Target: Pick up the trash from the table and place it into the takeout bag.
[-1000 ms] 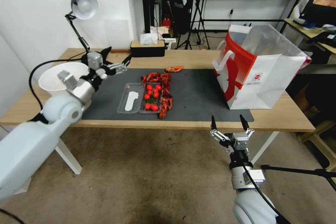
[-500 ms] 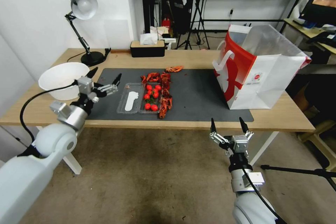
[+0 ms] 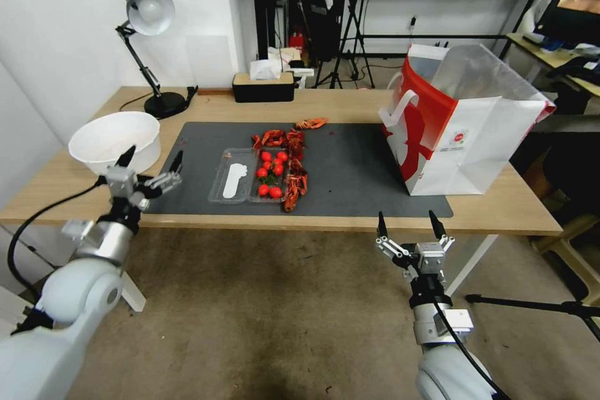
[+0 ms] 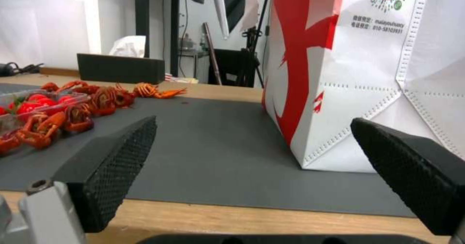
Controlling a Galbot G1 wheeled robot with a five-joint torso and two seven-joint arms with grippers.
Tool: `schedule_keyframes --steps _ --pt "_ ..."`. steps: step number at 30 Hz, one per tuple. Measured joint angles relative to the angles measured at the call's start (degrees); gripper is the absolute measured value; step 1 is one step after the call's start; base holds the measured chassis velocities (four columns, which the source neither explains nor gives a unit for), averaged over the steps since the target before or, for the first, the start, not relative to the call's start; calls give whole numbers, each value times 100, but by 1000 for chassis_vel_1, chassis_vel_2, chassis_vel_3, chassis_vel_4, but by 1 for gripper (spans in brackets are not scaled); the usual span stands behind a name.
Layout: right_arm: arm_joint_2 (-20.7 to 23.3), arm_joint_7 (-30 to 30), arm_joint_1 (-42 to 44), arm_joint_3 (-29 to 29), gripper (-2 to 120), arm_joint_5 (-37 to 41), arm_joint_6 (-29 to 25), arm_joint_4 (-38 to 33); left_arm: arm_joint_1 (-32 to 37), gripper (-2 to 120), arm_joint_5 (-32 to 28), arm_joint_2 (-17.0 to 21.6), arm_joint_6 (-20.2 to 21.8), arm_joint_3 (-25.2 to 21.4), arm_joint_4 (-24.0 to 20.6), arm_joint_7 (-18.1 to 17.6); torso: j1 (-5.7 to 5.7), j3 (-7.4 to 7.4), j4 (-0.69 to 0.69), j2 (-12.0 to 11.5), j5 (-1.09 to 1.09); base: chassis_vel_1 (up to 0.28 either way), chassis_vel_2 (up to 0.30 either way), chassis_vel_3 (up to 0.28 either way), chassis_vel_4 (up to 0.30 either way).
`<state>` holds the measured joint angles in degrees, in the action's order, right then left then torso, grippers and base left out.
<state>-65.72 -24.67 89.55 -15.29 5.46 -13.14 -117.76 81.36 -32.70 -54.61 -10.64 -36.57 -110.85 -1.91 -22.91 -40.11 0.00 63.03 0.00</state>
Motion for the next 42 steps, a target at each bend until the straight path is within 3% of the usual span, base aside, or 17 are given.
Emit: schedule_keyframes --steps 15,42 --pt "-26 -8 1 17 100 -26 -42 65 965 100 550 -505 -995 -199 311 205 -1 0 0 0 -1 0 0 0 0" --pt "-107 -34 70 42 100 -116 -69 125 1088 100 595 -468 -1113 -5 358 301 -1 0 0 0 -1 0 0 0 0"
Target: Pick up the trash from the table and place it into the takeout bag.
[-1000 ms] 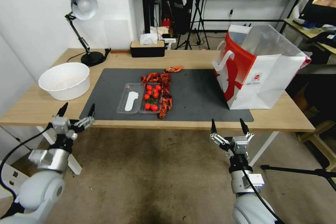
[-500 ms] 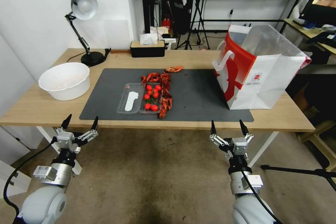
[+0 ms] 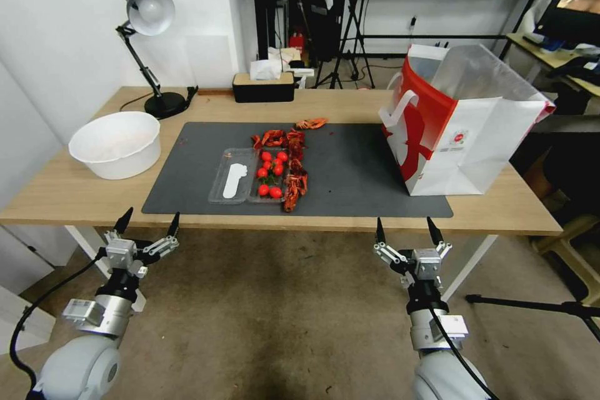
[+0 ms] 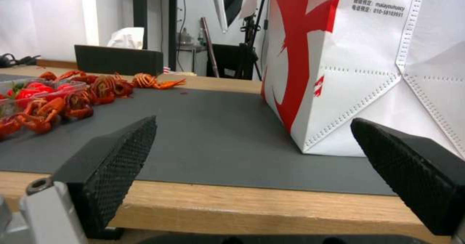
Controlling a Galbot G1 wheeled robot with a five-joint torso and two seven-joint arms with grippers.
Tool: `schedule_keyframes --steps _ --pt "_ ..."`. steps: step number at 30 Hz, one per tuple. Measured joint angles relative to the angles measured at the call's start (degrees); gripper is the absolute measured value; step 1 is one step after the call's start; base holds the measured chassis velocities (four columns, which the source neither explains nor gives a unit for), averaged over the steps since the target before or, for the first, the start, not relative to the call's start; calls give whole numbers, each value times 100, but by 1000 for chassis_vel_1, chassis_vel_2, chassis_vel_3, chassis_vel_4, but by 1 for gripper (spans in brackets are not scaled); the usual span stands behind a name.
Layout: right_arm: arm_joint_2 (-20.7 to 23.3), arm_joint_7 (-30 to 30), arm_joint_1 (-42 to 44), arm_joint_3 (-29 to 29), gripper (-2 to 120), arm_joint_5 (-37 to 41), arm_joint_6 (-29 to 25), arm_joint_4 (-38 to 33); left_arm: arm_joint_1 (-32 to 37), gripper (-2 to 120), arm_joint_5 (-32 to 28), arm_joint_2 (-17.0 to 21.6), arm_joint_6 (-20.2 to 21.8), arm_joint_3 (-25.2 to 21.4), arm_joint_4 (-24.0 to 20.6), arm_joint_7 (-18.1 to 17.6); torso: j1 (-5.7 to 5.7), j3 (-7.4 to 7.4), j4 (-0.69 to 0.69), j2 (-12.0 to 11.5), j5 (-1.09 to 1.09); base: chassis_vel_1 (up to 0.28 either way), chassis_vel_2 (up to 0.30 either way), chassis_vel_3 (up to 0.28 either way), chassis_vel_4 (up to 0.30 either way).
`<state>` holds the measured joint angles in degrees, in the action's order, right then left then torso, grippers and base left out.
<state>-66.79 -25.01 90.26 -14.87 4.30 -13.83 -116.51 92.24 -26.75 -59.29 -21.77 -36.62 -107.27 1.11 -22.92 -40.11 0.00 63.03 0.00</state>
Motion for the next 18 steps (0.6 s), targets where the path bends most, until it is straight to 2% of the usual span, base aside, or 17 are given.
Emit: schedule_keyframes --steps 18 --pt "7 -34 30 31 100 40 -16 38 53 100 -15 2 -9 -23 -56 21 0 0 0 0 0 0 0 0 0"
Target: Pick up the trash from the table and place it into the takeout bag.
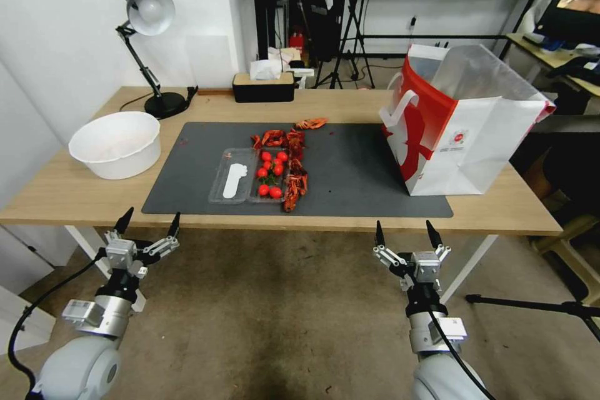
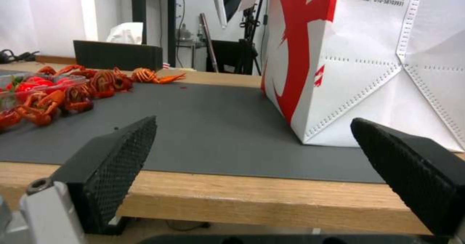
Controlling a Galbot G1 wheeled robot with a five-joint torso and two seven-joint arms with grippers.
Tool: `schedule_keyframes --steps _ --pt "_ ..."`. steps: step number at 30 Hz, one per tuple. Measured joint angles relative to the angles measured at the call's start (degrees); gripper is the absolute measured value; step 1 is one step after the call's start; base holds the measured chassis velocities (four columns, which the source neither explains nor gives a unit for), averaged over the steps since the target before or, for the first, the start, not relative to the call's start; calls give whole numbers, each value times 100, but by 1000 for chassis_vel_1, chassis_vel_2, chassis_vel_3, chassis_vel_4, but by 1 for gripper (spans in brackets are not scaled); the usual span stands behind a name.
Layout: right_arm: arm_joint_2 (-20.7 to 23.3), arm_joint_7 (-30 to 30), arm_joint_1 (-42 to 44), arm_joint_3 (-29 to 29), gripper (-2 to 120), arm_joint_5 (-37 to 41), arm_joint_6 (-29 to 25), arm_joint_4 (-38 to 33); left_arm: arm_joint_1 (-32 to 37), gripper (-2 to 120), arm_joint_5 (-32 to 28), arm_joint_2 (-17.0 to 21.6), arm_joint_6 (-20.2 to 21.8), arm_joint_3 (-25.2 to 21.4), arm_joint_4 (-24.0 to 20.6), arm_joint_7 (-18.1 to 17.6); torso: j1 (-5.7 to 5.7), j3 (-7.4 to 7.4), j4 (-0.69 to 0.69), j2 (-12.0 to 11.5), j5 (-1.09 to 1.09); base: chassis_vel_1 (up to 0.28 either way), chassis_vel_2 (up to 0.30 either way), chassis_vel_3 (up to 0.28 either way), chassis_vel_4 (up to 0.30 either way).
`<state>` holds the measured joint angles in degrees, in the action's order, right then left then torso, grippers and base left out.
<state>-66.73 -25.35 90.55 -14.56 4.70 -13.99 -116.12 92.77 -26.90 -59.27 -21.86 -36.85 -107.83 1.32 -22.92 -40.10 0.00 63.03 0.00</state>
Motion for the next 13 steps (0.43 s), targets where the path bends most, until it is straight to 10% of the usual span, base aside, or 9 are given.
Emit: schedule_keyframes --steps 13 --pt "5 -25 3 7 100 26 -5 0 3 100 2 -10 -12 5 9 12 0 0 0 0 0 0 0 0 0"
